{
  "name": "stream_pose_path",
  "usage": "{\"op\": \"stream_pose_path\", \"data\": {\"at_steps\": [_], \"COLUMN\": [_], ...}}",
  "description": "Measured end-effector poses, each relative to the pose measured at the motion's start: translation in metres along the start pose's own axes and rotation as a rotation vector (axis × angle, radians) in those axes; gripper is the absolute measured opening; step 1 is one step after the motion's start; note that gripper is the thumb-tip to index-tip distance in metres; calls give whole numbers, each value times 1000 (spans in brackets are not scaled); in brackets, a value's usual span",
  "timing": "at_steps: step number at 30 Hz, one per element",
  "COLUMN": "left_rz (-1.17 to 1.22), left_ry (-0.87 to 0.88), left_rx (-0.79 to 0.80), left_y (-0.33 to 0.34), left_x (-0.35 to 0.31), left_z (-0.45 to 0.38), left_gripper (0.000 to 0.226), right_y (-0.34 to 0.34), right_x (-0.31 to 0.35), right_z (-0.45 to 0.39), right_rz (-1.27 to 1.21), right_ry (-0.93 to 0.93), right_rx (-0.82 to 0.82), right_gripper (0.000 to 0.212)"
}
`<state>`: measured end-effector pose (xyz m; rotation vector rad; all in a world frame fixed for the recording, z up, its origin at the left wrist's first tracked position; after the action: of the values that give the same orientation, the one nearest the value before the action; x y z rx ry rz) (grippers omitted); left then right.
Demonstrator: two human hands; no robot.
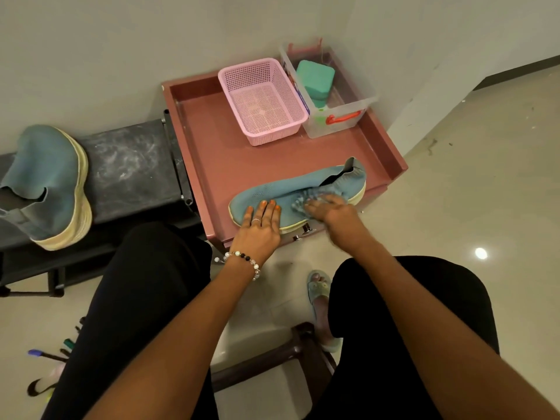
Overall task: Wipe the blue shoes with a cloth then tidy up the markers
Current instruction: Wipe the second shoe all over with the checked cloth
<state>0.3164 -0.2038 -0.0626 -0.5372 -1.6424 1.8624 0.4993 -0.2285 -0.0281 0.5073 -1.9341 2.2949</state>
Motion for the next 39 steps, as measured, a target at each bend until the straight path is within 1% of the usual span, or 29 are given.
{"op": "stream_pose_path", "data": {"at_steps": [2, 4, 5, 6, 7, 8, 9, 10, 13, 15, 17, 18, 20, 22, 23, 25, 26, 27, 28, 30, 32, 34, 36, 37, 39], "left_rz": [-2, 9, 7, 9, 13, 23, 25, 18, 6, 8, 21, 5, -31, -25, -13, 1, 9, 12, 8, 0, 4, -1, -3, -11, -10], "left_ry": [9, 17, 18, 16, 13, 12, 15, 16, 17, -6, -58, -101, -180, -190, -195, -211, -223, -232, -237, -244, -260, -280, -294, -292, -281], "left_rx": [-8, -5, 4, 9, 11, -3, -16, -26, -51, -46, 7, 15, -33, 87, 114, 71, 55, 42, 39, 67, 98, 120, 136, 144, 166], "left_y": [0, 2, 2, 3, 2, 2, 1, 1, -2, -1, 1, -4, -13, -6, -6, -8, -5, -5, -2, -3, -3, -3, -1, -1, -3], "left_x": [-1, -2, -2, -2, -2, -2, -2, -2, 5, 13, 19, 21, 26, 27, 26, 23, 22, 21, 20, 20, 20, 19, 19, 19, 18], "left_z": [0, 0, 0, 1, 1, 0, 1, 2, 1, 5, 8, 9, 11, 12, 12, 11, 11, 11, 12, 12, 10, 8, 7, 6, 6], "left_gripper": [48, 48, 48, 48, 47, 47, 47, 47, 47, 47, 48, 48, 49, 51, 52, 55, 57, 58, 59, 59, 59, 60, 64, 66, 69], "right_y": [-11, -7, 0, 7, 13, 17, 23, 27, 23, 17, 10, 6, 2, 1, 6, 19, 23, 27, 31, 33, 19, 4, -7, -7, 3], "right_x": [-10, 0, 6, 13, 23, 36, 45, 50, 44, 40, 37, 35, 25, 19, 23, 42, 55, 71, 82, 85, 66, 34, 9, 7, 23], "right_z": [4, 4, 2, -2, -5, -9, -10, -10, -11, -14, -21, -26, -31, -30, -31, -37, -41, -43, -42, -36, -30, -28, -28, -27, -31], "right_rz": [117, 168, 158, 125, 96, 57, 28, -11, -136, -184, -153, -99, 20, 48, 61, 35, 11, -20, -26, -80, -42, 25, 95, 126, 127], "right_ry": [81, 134, 213, 284, 329, 335, 303, 261, 146, 55, -28, -34, 32, 139, 177, 239, 251, 247, 198, 86, -52, -140, -66, 13, 147], "right_rx": [-26, -76, -85, -103, -104, -72, -56, -23, -23, 19, 24, 9, -30, -64, -71, -94, -112, -90, -109, -20, 73, 43, 30, 42, 0], "right_gripper": [53, 46, 43, 44, 52, 62, 70, 72, 70, 68, 66, 65, 60, 54, 51, 46, 49, 53, 56, 57, 60, 61, 62, 61, 54]}}
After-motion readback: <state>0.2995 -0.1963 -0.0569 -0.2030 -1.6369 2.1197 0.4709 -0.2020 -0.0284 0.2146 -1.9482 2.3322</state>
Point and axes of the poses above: each hand's wrist, its own z-axis away from the middle knuckle, its own y-axis out of the palm, x = y × z, the point moved 2 cm from there along -z, towards the middle knuckle, and after that the axes turned 3 degrees about -z, right-handed, at the moved point
